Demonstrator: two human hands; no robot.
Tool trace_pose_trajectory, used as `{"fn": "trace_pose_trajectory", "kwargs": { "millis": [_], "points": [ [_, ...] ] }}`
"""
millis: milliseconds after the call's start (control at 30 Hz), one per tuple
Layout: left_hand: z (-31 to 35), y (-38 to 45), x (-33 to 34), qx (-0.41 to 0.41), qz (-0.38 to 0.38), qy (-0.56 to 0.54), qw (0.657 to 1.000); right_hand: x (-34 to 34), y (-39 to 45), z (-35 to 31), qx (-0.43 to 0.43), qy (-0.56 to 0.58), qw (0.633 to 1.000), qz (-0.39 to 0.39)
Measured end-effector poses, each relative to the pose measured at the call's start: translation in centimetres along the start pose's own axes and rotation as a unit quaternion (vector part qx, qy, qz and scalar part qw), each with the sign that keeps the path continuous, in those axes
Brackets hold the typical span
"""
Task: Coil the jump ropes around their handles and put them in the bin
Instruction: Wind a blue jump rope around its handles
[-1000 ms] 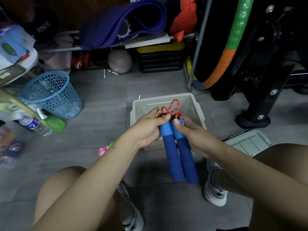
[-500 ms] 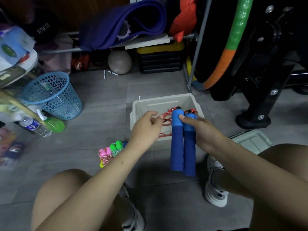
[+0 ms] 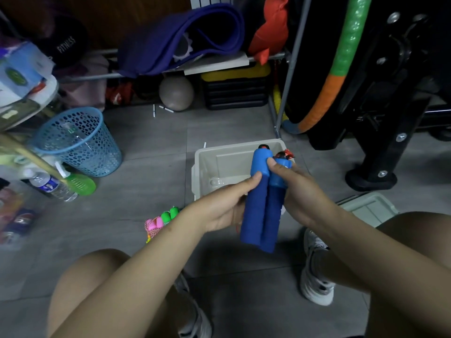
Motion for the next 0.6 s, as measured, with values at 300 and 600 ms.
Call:
{"fn": "trace_pose_trajectory", "kwargs": {
  "millis": [300,600],
  "points": [
    [0.11,-0.61,0.05,0.007,-0.049,0.076,0.996,0.08,0.17,-0.03,0.003,0.02,1.0,-0.007],
    [0.58,-0.76,0.47,-0.022,-0.064,0.065,0.996,0.45,0.35,0.04,-0.002,0.083,0.996,0.02]
  ]
}}
Point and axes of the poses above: each hand's wrist, its own y-axis towards the middle knuckle, its own x-axis out of the palm, z = x × y, the point moved 1 cm from there along y, towards the middle knuckle, and after that the axes turned 11 degrees about x, right-handed, at the moved point
